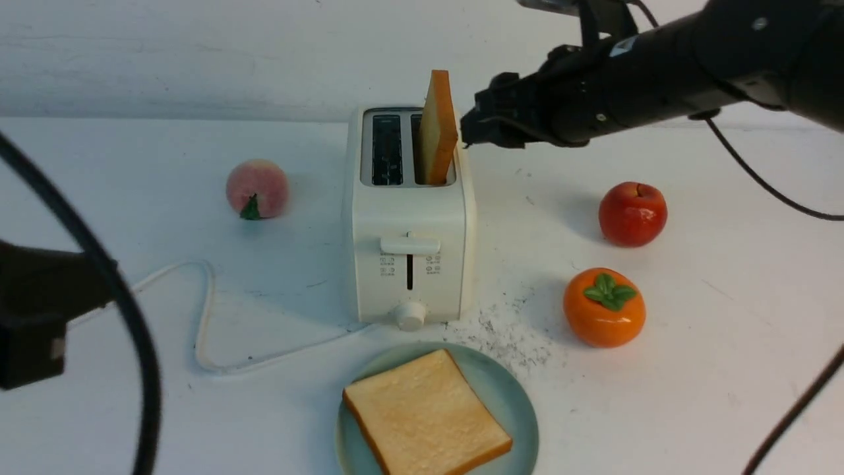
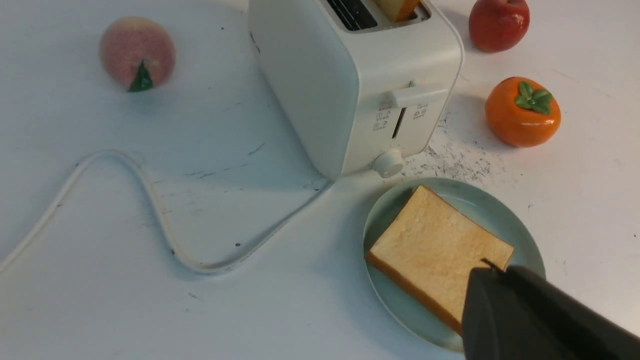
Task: Take toasted bread from bread machine on white table place on plate.
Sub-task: 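Grasp the toast slice in the toaster and pull it up out of the slot with the right gripper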
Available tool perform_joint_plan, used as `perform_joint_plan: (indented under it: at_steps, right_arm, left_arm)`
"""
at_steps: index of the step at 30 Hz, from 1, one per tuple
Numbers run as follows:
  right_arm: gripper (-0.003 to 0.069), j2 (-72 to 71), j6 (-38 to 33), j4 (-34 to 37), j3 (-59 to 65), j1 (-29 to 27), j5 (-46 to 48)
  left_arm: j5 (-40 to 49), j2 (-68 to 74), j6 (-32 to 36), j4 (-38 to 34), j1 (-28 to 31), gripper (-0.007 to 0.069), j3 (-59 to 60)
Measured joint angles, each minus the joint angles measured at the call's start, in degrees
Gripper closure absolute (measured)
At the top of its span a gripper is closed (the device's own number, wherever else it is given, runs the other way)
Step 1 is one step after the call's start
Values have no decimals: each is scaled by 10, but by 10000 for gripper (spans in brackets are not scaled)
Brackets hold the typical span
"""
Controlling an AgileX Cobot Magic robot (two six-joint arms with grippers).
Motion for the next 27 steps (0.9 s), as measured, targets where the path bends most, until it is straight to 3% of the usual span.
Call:
perform_joint_plan:
  at_steps: [12, 16, 20, 27]
  right_arm:
    - [157, 103, -23, 78, -70, 8, -57]
    - [270, 123, -30, 81, -71, 12, -73]
    - [561, 115, -31, 73, -72, 12, -66]
    - [543, -8, -34, 27, -72, 4, 19]
  left_arm:
    - [47, -62, -15, 38, 0, 638, 0]
    - [48, -61, -15, 44, 0, 638, 0]
    - [54, -61, -15, 53, 0, 638, 0]
    - [65, -61, -15, 57, 0, 638, 0]
